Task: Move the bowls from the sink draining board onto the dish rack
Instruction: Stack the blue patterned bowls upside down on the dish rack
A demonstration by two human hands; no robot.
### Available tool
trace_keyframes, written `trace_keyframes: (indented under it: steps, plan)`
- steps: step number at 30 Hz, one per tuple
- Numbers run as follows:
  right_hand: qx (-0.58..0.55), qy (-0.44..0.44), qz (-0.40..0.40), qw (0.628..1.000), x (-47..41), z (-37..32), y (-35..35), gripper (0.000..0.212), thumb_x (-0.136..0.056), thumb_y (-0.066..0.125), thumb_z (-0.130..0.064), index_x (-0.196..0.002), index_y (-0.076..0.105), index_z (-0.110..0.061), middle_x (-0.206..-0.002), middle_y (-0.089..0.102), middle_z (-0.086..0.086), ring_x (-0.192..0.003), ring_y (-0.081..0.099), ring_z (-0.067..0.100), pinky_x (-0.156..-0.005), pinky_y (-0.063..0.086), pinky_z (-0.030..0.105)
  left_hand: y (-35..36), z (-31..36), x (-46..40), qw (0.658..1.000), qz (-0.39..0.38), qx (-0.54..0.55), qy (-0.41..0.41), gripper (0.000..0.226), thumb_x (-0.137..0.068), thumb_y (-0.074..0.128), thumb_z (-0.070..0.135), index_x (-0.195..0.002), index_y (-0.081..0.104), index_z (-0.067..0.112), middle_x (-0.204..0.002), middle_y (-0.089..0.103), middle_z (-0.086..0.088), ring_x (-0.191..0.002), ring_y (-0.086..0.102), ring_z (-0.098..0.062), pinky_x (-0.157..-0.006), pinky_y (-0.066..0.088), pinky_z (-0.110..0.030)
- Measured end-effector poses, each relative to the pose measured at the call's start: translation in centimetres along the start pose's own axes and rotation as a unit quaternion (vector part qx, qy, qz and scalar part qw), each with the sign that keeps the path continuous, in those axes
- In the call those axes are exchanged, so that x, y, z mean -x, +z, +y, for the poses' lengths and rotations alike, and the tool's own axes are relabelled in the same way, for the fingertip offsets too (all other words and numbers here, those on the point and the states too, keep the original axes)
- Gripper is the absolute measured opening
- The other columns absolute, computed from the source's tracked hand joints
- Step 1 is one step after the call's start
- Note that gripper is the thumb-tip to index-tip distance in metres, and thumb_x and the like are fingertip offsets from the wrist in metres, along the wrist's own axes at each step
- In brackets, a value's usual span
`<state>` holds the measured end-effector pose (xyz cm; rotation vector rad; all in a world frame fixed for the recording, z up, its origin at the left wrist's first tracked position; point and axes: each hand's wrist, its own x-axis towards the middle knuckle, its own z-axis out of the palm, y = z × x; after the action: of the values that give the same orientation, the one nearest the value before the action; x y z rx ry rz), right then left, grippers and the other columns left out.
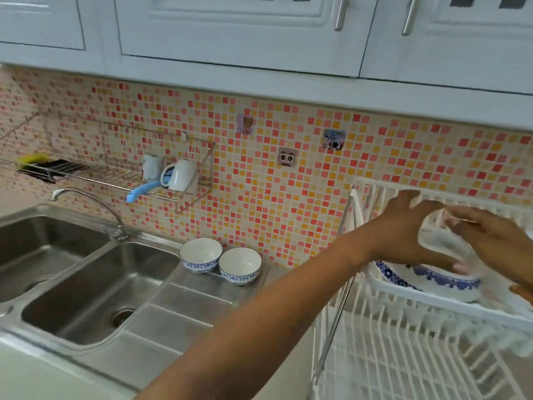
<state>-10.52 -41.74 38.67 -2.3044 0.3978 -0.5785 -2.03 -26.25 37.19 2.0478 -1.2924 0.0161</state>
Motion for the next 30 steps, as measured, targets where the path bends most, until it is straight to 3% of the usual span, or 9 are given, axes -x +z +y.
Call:
trace_keyframes:
  steps: [2, 6, 10, 12, 15, 19, 25, 28, 30]
  plan:
    - [-0.036, -0.055, 0.041, 0.997, -0.1, -2.8, 1.0, 0.017, -0.093, 0.052, -0.037, -0.090, 0.061, -0.050, -0.118, 0.062, -0.003, -0.115, 0.058, 0.024, -0.104, 0.042, 0.047, -1.4, -0.7, 0.9, 0.994, 0.074, 0.075, 0.022, 0.076, -0.079, 0.079, 0.038, -0.144, 0.042, 0.024, -0.160, 0.012, 0.006, -0.150, 0.010, -0.016, -0.119, 0.020, -0.041]
    - [-0.130, -0.167, 0.062, 0.975, 1.1, -9.8, 5.4, 0.019, -0.094, 0.051, -0.030, -0.103, 0.066, -0.039, -0.109, 0.067, 0.009, -0.110, 0.060, 0.039, -0.099, 0.046, 0.054, -3.9, -6.3, 3.7, 0.981, 0.181, 0.075, -0.004, 0.046, -0.088, 0.068, 0.039, -0.127, 0.057, 0.018, -0.152, 0.030, -0.001, -0.145, 0.024, -0.021, -0.115, 0.027, -0.039]
    - [-0.195, -0.245, 0.036, 0.949, 1.1, -16.2, 12.6, 0.019, -0.094, 0.051, -0.024, -0.098, 0.066, -0.033, -0.098, 0.067, -0.009, -0.087, 0.062, -0.005, -0.084, 0.050, 0.016, -6.5, -14.9, 8.7, 0.963, 0.205, 0.114, -0.131, 0.030, -0.092, 0.064, 0.036, -0.113, 0.064, 0.015, -0.134, 0.050, -0.006, -0.128, 0.045, -0.019, -0.107, 0.039, -0.035]
    - [-0.210, -0.238, -0.014, 0.948, 0.4, -18.2, 16.8, 0.019, -0.095, 0.051, -0.022, -0.105, 0.067, -0.025, -0.105, 0.065, -0.009, -0.090, 0.059, -0.011, -0.079, 0.046, 0.005, -7.8, -18.9, 12.0, 0.949, 0.182, 0.144, -0.213, 0.028, -0.093, 0.062, 0.036, -0.108, 0.065, 0.013, -0.125, 0.058, -0.005, -0.119, 0.052, -0.017, -0.100, 0.042, -0.034]
    - [-0.208, -0.164, -0.126, 0.956, -0.9, -19.2, 23.5, 0.024, -0.096, 0.050, -0.025, -0.113, 0.066, -0.019, -0.112, 0.061, -0.008, -0.097, 0.056, -0.003, -0.083, 0.044, 0.016, -9.2, -24.4, 16.5, 0.911, 0.158, 0.171, -0.340, 0.034, -0.096, 0.057, 0.033, -0.109, 0.066, 0.003, -0.109, 0.066, -0.011, -0.100, 0.057, -0.020, -0.096, 0.048, -0.042]
    - [-0.178, -0.024, -0.257, 0.949, -3.7, -16.5, 32.2, 0.027, -0.096, 0.049, -0.028, -0.117, 0.062, -0.017, -0.125, 0.058, -0.001, -0.105, 0.054, 0.014, -0.084, 0.040, 0.028, -9.5, -31.3, 20.4, 0.830, 0.166, 0.236, -0.477, 0.049, -0.097, 0.051, 0.041, -0.125, 0.059, 0.000, -0.125, 0.063, -0.022, -0.098, 0.058, -0.026, -0.091, 0.051, -0.043]
    - [-0.164, 0.236, -0.234, 0.929, -5.9, -7.6, 41.9, 0.051, -0.094, 0.051, -0.031, -0.139, 0.043, -0.008, -0.137, 0.051, 0.014, -0.109, 0.051, 0.026, -0.095, 0.045, 0.041, -5.1, -38.5, 21.7, 0.697, 0.195, 0.409, -0.555, 0.059, -0.093, 0.051, 0.056, -0.131, 0.052, 0.011, -0.118, 0.058, -0.013, -0.099, 0.058, -0.027, -0.079, 0.044, -0.033]
    - [-0.160, 0.296, -0.220, 0.916, -5.5, -3.9, 43.8, 0.055, -0.093, 0.052, -0.031, -0.139, 0.039, -0.003, -0.110, 0.056, 0.010, -0.084, 0.054, 0.019, -0.067, 0.044, 0.027, -1.9, -41.4, 21.0, 0.654, 0.196, 0.467, -0.562, 0.070, -0.089, 0.056, 0.057, -0.143, 0.044, 0.015, -0.148, 0.046, -0.017, -0.098, 0.055, -0.025, -0.068, 0.043, -0.027]
    - [-0.145, 0.332, -0.223, 0.905, -5.5, -1.2, 44.9, 0.062, -0.089, 0.055, -0.039, -0.137, 0.039, -0.004, -0.111, 0.048, 0.010, -0.084, 0.048, 0.019, -0.062, 0.039, 0.026, -0.5, -42.9, 20.2, 0.643, 0.179, 0.480, -0.569, 0.067, -0.089, 0.059, 0.053, -0.143, 0.045, 0.015, -0.129, 0.056, -0.015, -0.083, 0.047, -0.023, -0.060, 0.041, -0.025]
